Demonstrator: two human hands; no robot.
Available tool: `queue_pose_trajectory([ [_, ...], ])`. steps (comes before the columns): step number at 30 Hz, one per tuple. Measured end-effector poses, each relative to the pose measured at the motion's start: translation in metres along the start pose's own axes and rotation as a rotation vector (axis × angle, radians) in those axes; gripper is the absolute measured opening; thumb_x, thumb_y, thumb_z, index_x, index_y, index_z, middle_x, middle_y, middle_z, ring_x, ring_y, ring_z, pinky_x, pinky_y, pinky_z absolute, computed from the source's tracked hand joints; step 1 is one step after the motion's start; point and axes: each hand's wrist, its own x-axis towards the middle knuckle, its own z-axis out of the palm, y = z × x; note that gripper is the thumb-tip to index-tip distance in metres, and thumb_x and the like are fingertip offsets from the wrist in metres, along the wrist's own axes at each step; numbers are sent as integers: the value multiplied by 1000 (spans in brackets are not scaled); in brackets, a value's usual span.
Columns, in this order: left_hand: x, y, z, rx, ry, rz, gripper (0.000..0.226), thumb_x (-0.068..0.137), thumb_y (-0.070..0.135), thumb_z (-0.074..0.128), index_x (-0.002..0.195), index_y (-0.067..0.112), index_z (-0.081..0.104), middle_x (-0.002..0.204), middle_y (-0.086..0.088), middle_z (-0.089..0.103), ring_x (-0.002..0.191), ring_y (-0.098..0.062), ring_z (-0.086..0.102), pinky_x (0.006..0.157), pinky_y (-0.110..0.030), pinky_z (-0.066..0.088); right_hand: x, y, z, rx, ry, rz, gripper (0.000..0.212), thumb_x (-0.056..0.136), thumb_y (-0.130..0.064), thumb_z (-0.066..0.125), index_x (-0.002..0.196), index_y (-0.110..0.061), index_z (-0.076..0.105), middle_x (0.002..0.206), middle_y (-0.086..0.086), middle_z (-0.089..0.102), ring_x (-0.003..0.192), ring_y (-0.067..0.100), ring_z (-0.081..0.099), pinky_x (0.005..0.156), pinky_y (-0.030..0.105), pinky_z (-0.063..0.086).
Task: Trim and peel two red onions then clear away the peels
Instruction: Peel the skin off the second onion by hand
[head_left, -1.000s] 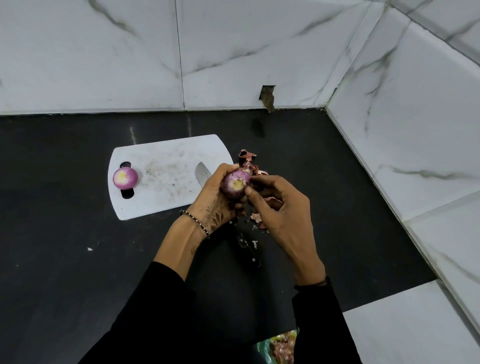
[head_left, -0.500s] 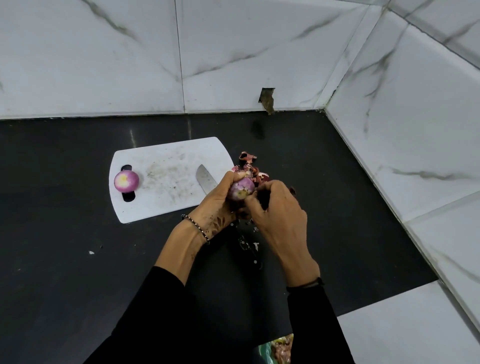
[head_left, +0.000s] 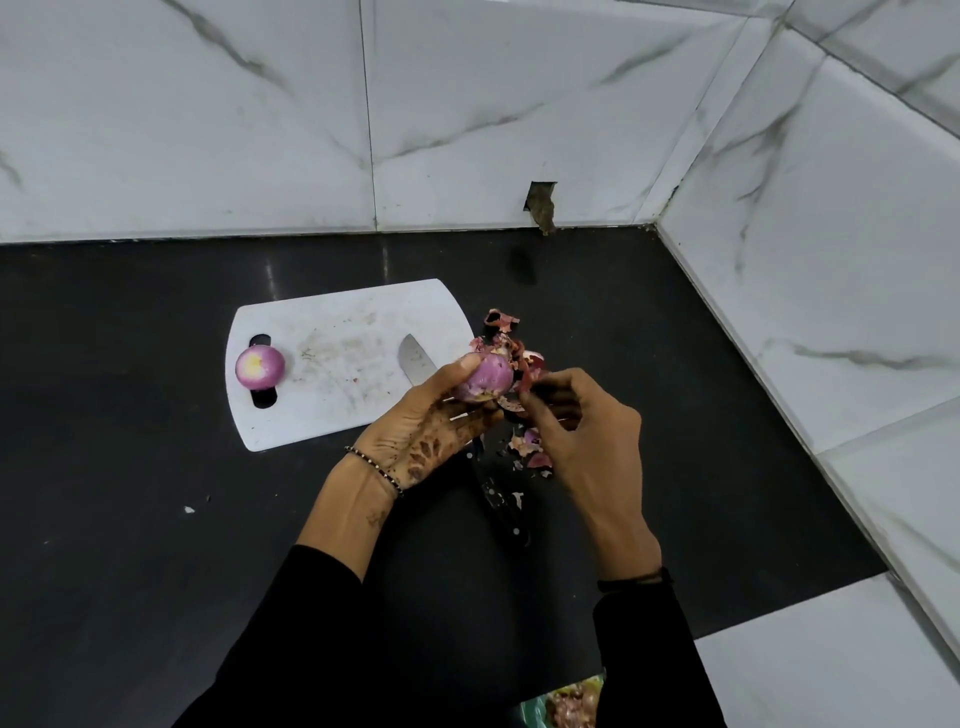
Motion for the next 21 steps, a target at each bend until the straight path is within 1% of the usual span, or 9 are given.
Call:
queue_pose_trajectory([
  [4,-1,0,1,1,-29,9,97,30,27,102,115,1,61,106,-15,74,93,-22,72,79,-32,60,1,0,1,-93,-4,-135,18,89,-10,74,106,-14,75,104,-7,70,91,1,64,84,17,54],
  [6,-1,0,3,-7,-28,16,95,37,27,101,119,0,60,110,-17,72,97,-25,72,80,-33,59,2,-2,1,-65,-6,-106,19,93,-10,68,110,-14,73,105,-6,71,92,3,66,82,24,58],
  [8,-2,0,5,-40,-26,29,74,56,25,91,118,1,61,107,-17,73,95,-26,72,78,-34,60,1,-4,3,-10,-5,-63,20,96,-13,62,113,-17,71,101,-10,70,89,6,68,73,33,61],
  [10,-4,2,8,-55,-14,2,49,78,29,72,116,1,62,102,-16,73,90,-24,72,78,-33,60,1,-5,4,-1,9,-66,18,98,-19,61,113,-20,70,96,-15,69,85,6,69,66,35,62],
  [12,-3,4,11,-72,7,-53,49,86,34,63,117,-4,62,104,-18,70,85,-23,71,76,-31,59,1,-5,3,-1,13,-77,16,97,-24,64,111,-19,71,94,-13,69,82,5,68,65,32,61],
  [15,-2,5,11,-66,62,-101,57,83,42,65,113,-6,63,93,-17,68,76,-22,65,69,-30,59,4,-3,1,-62,2,-142,16,92,-18,70,109,-17,70,102,-7,67,89,0,63,75,13,53],
  [16,-2,5,11,-64,70,-108,58,81,44,66,111,-6,64,90,-17,67,76,-22,63,67,-30,59,4,-4,0,-65,-3,-153,17,92,-17,70,109,-18,70,104,-7,66,90,0,62,74,11,51],
  [19,-2,5,11,-50,64,-111,55,80,46,66,102,-4,69,88,-16,66,77,-21,61,69,-31,58,3,-13,-2,28,-21,-173,16,96,-22,66,111,-17,69,99,-13,65,85,2,65,66,15,53],
  [21,-2,6,12,-59,38,-112,50,83,46,63,96,-2,74,91,-16,67,73,-20,61,73,-31,57,1,-19,-2,67,-27,-229,25,91,-30,72,112,-15,69,98,-12,65,84,6,65,63,14,50],
])
